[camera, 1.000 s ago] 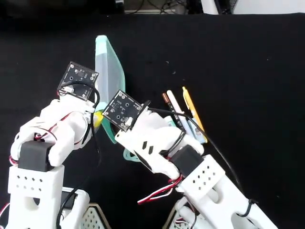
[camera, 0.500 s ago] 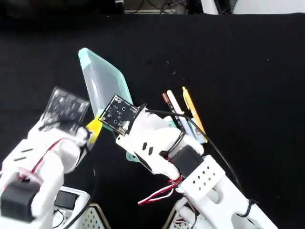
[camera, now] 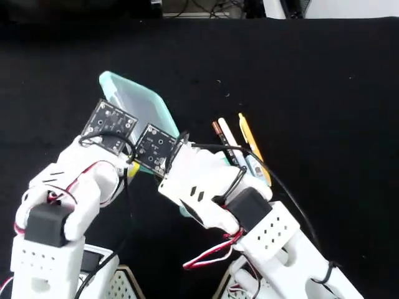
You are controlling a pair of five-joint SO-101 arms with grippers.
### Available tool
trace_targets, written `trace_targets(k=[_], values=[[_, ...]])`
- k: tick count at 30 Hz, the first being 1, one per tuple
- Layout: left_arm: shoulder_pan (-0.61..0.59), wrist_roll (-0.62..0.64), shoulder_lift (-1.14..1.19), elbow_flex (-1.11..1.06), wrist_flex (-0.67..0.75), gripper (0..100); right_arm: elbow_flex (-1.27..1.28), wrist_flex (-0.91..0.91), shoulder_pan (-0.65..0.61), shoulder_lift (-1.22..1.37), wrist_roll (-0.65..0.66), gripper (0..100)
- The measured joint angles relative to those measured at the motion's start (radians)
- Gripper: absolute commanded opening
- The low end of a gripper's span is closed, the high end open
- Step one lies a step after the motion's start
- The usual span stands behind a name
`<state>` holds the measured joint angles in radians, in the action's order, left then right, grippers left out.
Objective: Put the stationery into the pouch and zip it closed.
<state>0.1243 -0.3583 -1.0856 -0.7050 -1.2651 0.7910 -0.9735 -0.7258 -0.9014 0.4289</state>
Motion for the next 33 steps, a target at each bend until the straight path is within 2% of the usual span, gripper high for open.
trace_targets(k=[11,17,25,33], values=[[-0.006,0.0,0.003,-0.038,0.012,21,0.002,0.051,0.0,0.002,0.002,1.2],[-0.018,0.008,0.006,-0.058,0.014,21,-0.005,0.106,0.0,0.002,-0.124,1.2],[-0.048,0.198,0.008,-0.058,0.046,21,-0.003,0.17,0.0,0.002,-0.176,1.2],[-0.055,0.226,-0.052,-0.021,-0.017,21,0.049,0.287,0.0,0.002,-0.176,1.2]])
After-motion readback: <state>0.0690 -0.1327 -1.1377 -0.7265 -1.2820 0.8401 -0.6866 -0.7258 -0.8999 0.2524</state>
